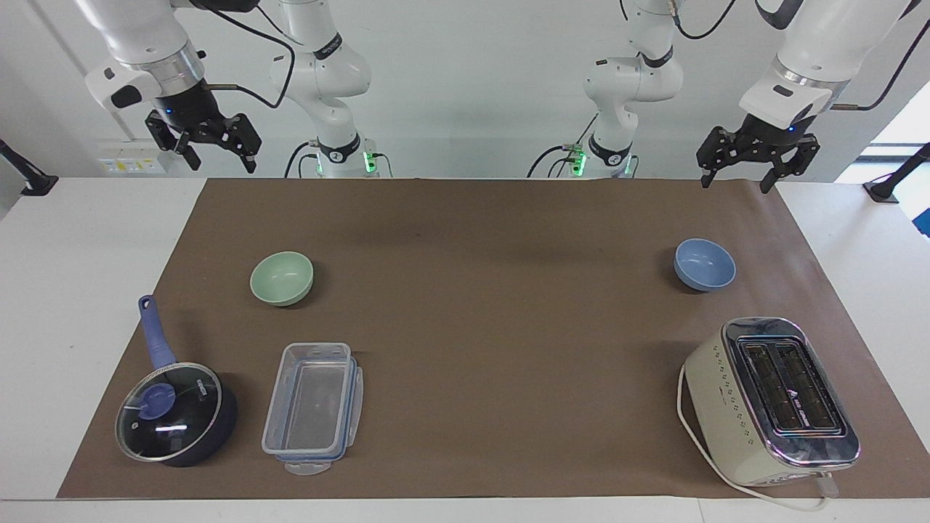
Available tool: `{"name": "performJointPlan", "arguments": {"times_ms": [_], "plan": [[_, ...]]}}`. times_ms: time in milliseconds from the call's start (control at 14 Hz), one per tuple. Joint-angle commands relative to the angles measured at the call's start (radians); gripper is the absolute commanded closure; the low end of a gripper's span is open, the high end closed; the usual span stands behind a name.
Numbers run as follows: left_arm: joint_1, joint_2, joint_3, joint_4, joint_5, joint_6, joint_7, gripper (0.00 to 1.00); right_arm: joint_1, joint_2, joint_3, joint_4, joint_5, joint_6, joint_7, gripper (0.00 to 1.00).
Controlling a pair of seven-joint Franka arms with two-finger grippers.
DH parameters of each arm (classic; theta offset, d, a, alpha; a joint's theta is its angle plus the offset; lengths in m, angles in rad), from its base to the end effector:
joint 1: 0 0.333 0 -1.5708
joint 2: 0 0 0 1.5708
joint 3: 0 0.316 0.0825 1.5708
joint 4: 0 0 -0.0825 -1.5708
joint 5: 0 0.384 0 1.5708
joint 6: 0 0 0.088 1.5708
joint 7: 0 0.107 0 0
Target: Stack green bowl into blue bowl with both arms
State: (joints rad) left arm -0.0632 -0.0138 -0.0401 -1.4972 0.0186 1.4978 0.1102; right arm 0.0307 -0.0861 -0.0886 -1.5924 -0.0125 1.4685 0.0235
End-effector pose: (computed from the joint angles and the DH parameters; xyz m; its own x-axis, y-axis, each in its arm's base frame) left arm 0.5403 -0.0541 0.6601 0.9775 -0.2105 0.0122 -0.2103 -0.9774 -0.0206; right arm 0.5158 -0.0336 0.6516 0.9959 -0.0819 -0.0380 -0.0818 -0.9966 0.0058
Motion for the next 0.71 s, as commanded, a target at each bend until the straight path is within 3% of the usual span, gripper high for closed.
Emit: {"name": "performJointPlan", "arguments": {"times_ms": [0, 286, 643], "plan": [[0.006, -0.032, -0.006, -0.046, 0.007, 0.022, 0.011, 0.00, -0.015, 0.009, 0.001, 0.017, 0.014, -0.007, -0.020, 0.00], [0.009, -0.080, -0.004, -0.132, -0.014, 0.084, 0.011, 0.00, -0.015, 0.003, -0.002, 0.005, 0.014, -0.004, -0.019, 0.00], [0.100, -0.127, -0.003, -0.268, -0.026, 0.165, 0.115, 0.00, -0.015, 0.002, -0.002, 0.005, 0.014, -0.004, -0.019, 0.00]]}}
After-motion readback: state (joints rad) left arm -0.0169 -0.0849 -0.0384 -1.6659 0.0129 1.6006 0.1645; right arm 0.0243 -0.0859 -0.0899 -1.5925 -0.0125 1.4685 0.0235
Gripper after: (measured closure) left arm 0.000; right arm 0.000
